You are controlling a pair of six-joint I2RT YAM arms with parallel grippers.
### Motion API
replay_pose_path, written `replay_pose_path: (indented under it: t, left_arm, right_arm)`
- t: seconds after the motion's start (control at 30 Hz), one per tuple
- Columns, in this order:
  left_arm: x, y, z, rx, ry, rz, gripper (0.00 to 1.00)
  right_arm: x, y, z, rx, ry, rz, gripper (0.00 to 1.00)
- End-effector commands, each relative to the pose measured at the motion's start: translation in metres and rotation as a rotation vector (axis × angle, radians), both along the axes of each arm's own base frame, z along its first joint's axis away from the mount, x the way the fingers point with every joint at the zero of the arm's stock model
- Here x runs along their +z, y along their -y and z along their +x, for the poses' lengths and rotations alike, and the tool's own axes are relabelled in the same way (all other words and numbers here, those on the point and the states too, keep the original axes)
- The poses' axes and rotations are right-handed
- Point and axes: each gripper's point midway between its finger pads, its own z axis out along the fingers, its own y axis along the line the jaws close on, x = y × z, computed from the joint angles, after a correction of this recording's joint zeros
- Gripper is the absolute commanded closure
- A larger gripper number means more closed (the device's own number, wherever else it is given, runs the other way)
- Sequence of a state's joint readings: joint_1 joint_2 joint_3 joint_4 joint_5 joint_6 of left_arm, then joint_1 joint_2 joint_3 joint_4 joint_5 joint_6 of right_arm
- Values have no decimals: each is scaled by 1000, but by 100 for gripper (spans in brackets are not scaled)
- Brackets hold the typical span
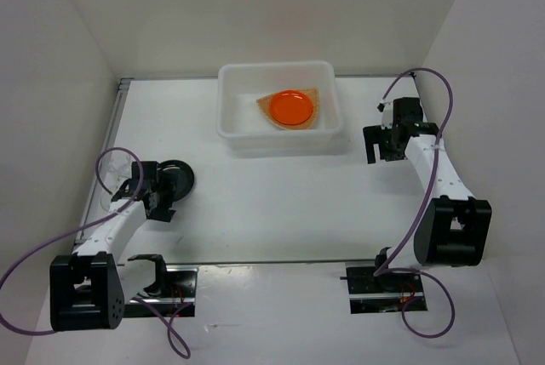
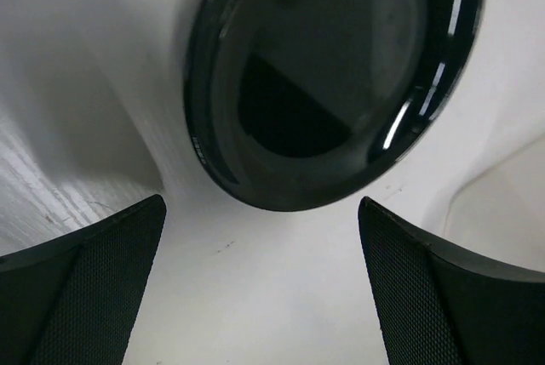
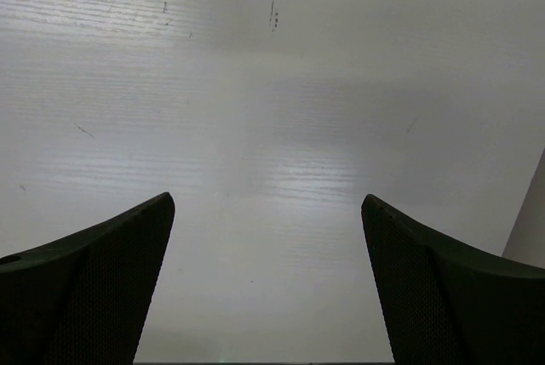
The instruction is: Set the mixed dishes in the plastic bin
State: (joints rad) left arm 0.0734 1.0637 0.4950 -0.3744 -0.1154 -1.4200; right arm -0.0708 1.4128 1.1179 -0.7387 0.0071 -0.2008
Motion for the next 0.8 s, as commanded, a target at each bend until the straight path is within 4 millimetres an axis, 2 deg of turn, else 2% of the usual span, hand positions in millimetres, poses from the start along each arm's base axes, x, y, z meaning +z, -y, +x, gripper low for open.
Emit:
replay_pose_path:
  t: [0.0, 0.13, 0.23, 0.33, 0.43, 0.47, 0.53, 0.57, 0.67, 0.7, 0.77]
  left_arm:
    - [-9, -5, 1, 87, 0, -22, 0]
    - [-15, -10, 4, 76, -10, 9, 0]
    - [-18, -10, 9, 66, -28, 15, 3]
    - [-19, -9, 17, 60, -29, 6, 10]
    - [-19, -8, 28, 40, -22, 8, 22]
    - [-23, -8, 29, 40, -41, 7, 30]
    - [-25, -7, 34, 26, -56, 3, 39]
    - [-28, -7, 33, 26, -67, 3, 50]
    - [-29, -9, 38, 21, -75, -1, 65]
    - [-29, -9, 38, 21, -75, -1, 75]
    - [-34, -7, 38, 16, -87, -10, 85]
  right_arm:
    - [14, 1, 11, -13, 88, 6, 5]
    - [12, 6, 6, -21, 67, -8, 5]
    - [20, 13, 4, -45, 88, -46, 5]
    - [27, 15, -5, -51, 88, -56, 5]
    - [30, 16, -12, -58, 92, -67, 5]
    - [32, 18, -15, -63, 91, -74, 5]
    - [33, 23, -18, -83, 90, -104, 5]
    - [36, 23, -19, -84, 101, -104, 5]
    - [38, 25, -22, -89, 110, -112, 5]
    - [38, 26, -23, -94, 109, -120, 5]
    - [39, 30, -21, -117, 118, -123, 5]
